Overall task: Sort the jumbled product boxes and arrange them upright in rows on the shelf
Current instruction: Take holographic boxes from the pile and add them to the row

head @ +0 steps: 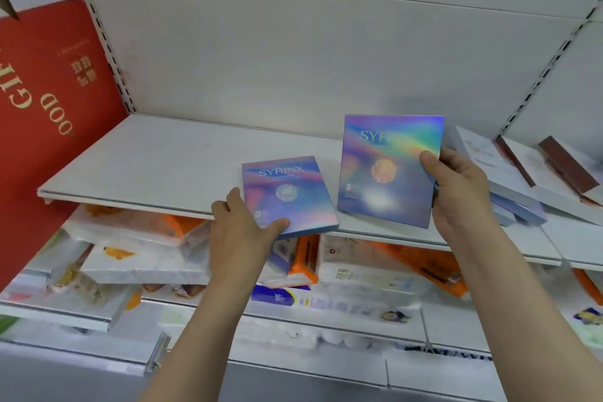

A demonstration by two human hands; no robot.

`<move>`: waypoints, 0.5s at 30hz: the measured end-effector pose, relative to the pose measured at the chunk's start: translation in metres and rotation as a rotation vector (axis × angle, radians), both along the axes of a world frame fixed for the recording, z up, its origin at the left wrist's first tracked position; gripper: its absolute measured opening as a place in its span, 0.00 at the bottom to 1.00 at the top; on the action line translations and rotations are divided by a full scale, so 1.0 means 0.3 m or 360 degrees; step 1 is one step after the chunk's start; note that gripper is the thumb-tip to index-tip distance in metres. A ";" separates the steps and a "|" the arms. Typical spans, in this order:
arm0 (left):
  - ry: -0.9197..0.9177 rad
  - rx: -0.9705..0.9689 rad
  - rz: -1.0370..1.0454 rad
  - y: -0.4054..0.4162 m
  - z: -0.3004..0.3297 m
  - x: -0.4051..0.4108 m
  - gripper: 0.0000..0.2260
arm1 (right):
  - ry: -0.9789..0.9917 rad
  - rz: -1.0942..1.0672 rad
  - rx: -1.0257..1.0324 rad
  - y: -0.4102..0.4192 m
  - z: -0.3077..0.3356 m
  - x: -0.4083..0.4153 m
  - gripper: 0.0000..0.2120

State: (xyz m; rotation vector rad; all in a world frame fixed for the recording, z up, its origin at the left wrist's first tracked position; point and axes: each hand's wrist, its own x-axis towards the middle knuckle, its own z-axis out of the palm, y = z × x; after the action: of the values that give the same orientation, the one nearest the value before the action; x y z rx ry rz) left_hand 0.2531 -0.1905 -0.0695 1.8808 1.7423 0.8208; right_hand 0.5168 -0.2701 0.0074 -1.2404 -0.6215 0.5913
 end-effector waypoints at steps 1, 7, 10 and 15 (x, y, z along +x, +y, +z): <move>-0.0038 -0.0052 0.0012 -0.011 -0.004 -0.001 0.43 | 0.0013 0.0008 0.0007 -0.015 -0.003 0.003 0.05; -0.0629 -0.0339 0.0062 -0.096 -0.009 0.023 0.25 | 0.0006 0.0039 0.0021 -0.117 0.000 0.066 0.07; -0.0922 -0.0339 0.0017 -0.218 -0.026 0.105 0.15 | -0.0007 0.0061 0.0010 -0.212 0.009 0.146 0.09; -0.1148 -0.0168 -0.0080 -0.459 -0.013 0.352 0.12 | -0.0008 0.0052 0.0038 -0.464 0.009 0.355 0.11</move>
State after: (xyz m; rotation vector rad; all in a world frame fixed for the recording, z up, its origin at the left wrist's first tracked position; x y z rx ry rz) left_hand 0.3587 -0.3282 -0.0732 1.3100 1.2458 1.1742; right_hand 0.6232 -0.4092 0.0102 -1.2120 -0.6524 0.6066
